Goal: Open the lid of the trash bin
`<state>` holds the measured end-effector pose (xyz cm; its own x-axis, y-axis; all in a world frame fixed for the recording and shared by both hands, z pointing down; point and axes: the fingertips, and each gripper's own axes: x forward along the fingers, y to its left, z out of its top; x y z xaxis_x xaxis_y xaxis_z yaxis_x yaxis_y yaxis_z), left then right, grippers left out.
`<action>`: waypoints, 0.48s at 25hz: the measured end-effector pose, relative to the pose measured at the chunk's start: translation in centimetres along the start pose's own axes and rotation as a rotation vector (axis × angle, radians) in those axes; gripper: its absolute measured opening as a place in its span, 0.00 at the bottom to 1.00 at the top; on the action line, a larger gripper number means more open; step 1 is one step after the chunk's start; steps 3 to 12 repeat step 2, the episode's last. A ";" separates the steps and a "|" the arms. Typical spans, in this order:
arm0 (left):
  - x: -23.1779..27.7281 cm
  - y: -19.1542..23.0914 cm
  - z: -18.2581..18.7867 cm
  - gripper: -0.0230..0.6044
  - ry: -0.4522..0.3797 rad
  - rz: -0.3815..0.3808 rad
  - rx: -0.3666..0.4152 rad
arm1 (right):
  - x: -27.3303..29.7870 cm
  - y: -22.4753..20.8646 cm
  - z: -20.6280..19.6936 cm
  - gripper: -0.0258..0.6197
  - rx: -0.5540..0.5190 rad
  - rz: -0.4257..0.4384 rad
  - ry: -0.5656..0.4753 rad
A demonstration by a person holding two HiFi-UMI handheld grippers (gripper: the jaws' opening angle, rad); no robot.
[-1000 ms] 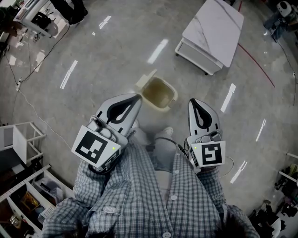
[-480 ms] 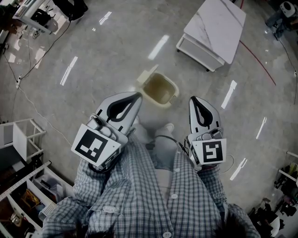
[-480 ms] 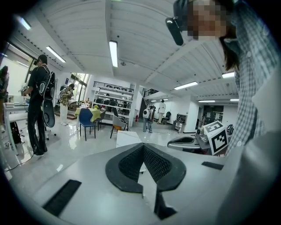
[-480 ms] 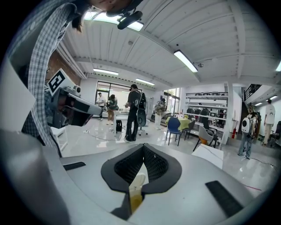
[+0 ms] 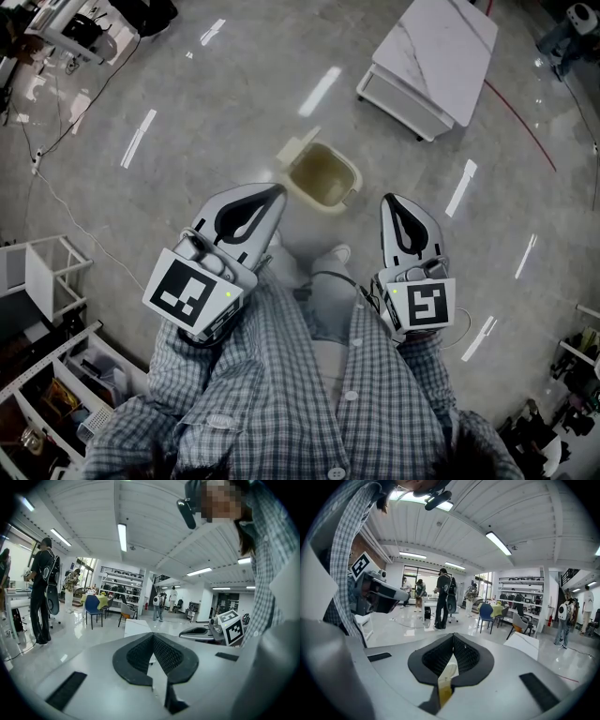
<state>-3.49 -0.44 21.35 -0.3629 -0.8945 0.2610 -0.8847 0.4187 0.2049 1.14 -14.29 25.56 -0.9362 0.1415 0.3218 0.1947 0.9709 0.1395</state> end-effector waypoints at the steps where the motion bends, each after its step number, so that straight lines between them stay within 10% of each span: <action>1: 0.0 0.0 0.0 0.04 0.000 0.000 0.000 | 0.0 0.0 0.0 0.07 0.001 0.001 0.001; 12: 0.0 0.0 0.0 0.04 0.000 -0.001 0.000 | 0.0 0.1 -0.1 0.07 0.001 0.003 0.002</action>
